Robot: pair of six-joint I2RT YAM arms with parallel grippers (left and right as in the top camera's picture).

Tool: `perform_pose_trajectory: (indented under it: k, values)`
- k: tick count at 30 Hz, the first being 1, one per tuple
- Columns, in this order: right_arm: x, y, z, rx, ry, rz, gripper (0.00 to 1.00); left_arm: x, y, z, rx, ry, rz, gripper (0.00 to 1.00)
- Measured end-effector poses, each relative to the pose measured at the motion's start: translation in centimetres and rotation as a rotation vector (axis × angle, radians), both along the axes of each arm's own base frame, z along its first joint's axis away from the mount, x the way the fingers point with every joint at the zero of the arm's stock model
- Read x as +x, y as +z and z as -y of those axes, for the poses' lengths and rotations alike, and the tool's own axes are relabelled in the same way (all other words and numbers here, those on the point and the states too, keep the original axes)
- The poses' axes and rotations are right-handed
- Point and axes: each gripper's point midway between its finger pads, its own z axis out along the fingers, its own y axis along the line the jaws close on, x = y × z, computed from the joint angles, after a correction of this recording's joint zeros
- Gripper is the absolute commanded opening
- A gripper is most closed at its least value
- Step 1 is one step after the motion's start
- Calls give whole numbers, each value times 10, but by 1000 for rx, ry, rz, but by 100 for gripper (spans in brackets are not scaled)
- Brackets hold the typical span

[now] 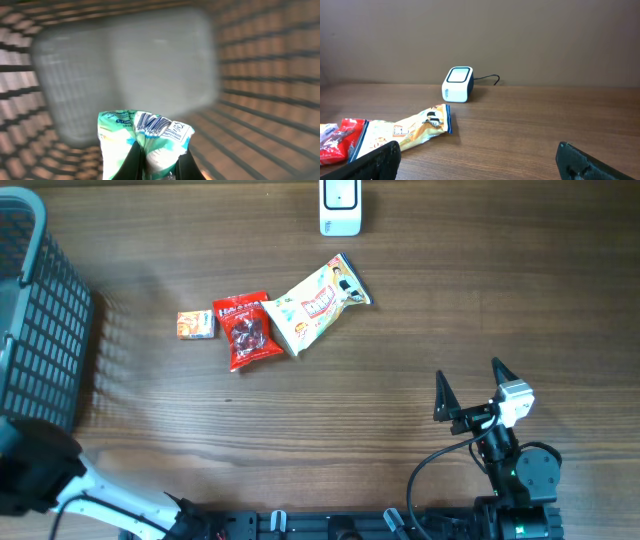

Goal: Scan the item barcode
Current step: 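Carry the green tissue pack out and release it below the orange pack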

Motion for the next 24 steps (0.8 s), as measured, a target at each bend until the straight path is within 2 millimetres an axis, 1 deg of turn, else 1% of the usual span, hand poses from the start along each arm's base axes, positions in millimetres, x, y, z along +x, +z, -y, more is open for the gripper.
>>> perform_pose_trajectory:
  k: [1,2,3,4,5,6,8,9,11,12,14,15,16,18,20,22,23,24]
  values:
    - [0,0,0,0,0,0,100,5,16,10,-5,-27,65,4]
    - [0,0,0,0,0,0,100,9,27,19,-12,-51,113,4]
    - [0,0,0,0,0,0,100,15,40,32,-27,-86,171,4]
    - [0,0,0,0,0,0,100,19,49,43,-43,-115,211,4]
    - [0,0,0,0,0,0,100,25,59,60,-72,-158,256,4]
    - [0,0,0,0,0,0,100,30,65,78,-107,-202,287,4]
    - [0,0,0,0,0,0,100,46,69,115,-178,-298,315,4]
    - [0,0,0,0,0,0,100,52,69,127,-193,-332,317,4]
    - [0,0,0,0,0,0,100,67,67,157,-216,-421,304,4]
    - [0,0,0,0,0,0,100,73,64,177,-229,-474,289,4]
    - [0,0,0,0,0,0,100,81,60,204,-243,-545,261,4]
    - [0,0,0,0,0,0,99,86,56,221,-242,-588,235,4]
    - [0,0,0,0,0,0,100,88,52,233,-238,-616,212,4]
    - [0,0,0,0,0,0,100,94,38,264,-209,-691,133,5]
    - [0,0,0,0,0,0,100,95,23,287,-185,-747,60,6]
    - [0,0,0,0,0,0,100,95,5,307,-158,-797,-18,12]
    - [0,0,0,0,0,0,100,95,-3,313,-148,-814,-45,18]
    - [0,0,0,0,0,0,100,95,-14,321,-137,-832,-82,27]
